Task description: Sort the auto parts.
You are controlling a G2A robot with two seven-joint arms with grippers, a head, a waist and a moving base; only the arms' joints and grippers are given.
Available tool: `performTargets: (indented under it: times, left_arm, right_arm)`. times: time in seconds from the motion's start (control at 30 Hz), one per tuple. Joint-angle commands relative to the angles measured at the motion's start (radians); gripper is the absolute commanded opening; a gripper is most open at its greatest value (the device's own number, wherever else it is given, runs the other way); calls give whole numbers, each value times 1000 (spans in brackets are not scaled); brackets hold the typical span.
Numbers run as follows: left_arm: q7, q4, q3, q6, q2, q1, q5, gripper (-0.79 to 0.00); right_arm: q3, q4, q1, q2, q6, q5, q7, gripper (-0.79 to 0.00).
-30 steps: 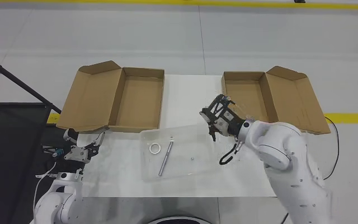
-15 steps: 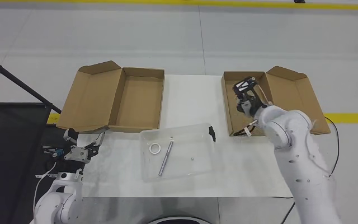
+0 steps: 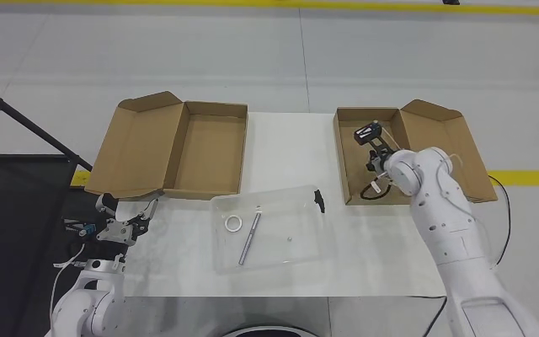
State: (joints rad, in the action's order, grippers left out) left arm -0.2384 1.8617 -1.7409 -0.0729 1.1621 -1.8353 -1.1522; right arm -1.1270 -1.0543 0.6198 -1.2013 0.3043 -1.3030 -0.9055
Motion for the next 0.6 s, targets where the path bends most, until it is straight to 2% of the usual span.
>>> performTargets:
  times: [0.0,0.27,0.33,0.43,0.57]
  left_arm:
    - [0,0,0,0,0,0,0,0]
    - [0,0,0,0,0,0,0,0]
    - [0,0,0,0,0,0,0,0]
    - [0,0,0,0,0,0,0,0]
    - [0,0,0,0,0,0,0,0]
  right_arm:
    - [6,11,-7,-2,3,2,-1,-683]
    - [35,48,-16,-11,27,9,-25,-674]
    - [37,54,-18,-12,26,9,-25,-637]
    - [32,56,-19,-11,25,11,-27,-496]
    - [17,32,-9,-5,20,8,-38,-440]
